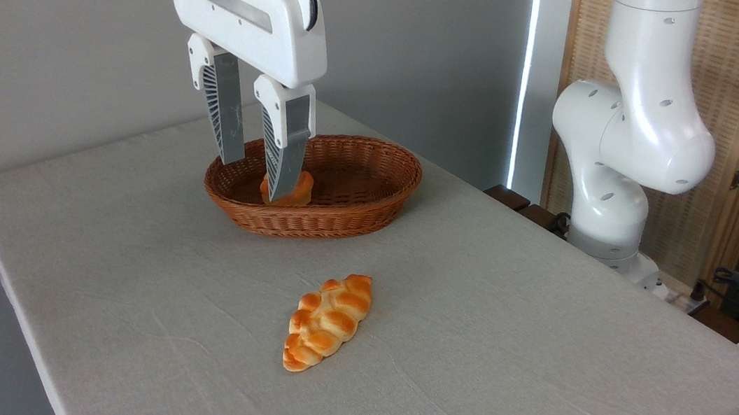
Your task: Put bread into the basket
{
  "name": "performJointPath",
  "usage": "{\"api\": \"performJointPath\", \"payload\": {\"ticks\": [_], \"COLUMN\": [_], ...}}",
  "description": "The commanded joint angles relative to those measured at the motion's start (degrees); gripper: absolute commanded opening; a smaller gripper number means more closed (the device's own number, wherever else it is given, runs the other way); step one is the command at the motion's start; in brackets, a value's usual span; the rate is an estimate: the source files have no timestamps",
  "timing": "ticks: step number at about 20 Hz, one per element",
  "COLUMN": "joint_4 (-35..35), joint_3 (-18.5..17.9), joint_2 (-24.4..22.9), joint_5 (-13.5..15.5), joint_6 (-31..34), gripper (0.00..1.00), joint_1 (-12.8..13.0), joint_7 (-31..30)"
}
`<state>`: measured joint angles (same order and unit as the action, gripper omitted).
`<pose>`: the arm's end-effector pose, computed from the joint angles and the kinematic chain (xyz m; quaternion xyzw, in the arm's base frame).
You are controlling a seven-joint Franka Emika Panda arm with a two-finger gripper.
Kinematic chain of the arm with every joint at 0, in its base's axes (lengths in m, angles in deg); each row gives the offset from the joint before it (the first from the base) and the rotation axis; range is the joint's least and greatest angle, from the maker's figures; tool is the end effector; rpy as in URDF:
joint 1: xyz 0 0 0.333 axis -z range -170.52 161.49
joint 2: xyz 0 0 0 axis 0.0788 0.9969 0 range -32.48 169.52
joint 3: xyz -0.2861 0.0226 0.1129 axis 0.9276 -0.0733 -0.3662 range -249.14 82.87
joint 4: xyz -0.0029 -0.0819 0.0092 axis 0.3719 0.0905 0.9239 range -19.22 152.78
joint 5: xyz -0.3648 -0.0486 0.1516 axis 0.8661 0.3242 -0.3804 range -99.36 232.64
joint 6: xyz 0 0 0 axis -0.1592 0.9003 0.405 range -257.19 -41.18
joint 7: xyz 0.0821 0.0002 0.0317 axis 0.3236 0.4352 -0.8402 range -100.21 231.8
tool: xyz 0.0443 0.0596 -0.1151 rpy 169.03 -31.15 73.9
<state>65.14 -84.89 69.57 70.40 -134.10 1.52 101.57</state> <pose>0.5682 -0.0516 0.5936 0.9389 -0.3420 0.0298 0.0254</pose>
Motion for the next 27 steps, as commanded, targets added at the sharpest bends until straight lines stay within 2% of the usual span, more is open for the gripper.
{"api": "performJointPath", "payload": {"ticks": [1, 13, 16, 17, 27], "joint_4": [0.14, 0.14, 0.06, -0.03, 0.06], "joint_3": [1.14, 1.22, 1.31, 1.66, 1.84], "joint_2": [-0.17, 0.09, 0.18, 0.18, 0.09], "joint_5": [-0.68, -0.77, -3.92, -4.19, -4.20], "joint_6": [1.21, 1.21, 1.30, 1.30, 1.38], "gripper": [1.00, 1.00, 1.00, 1.00, 1.00], "joint_1": [-0.94, -1.03, -1.03, -1.03, -0.94], "joint_7": [0.61, 0.79, 0.52, 0.44, 0.70]}}
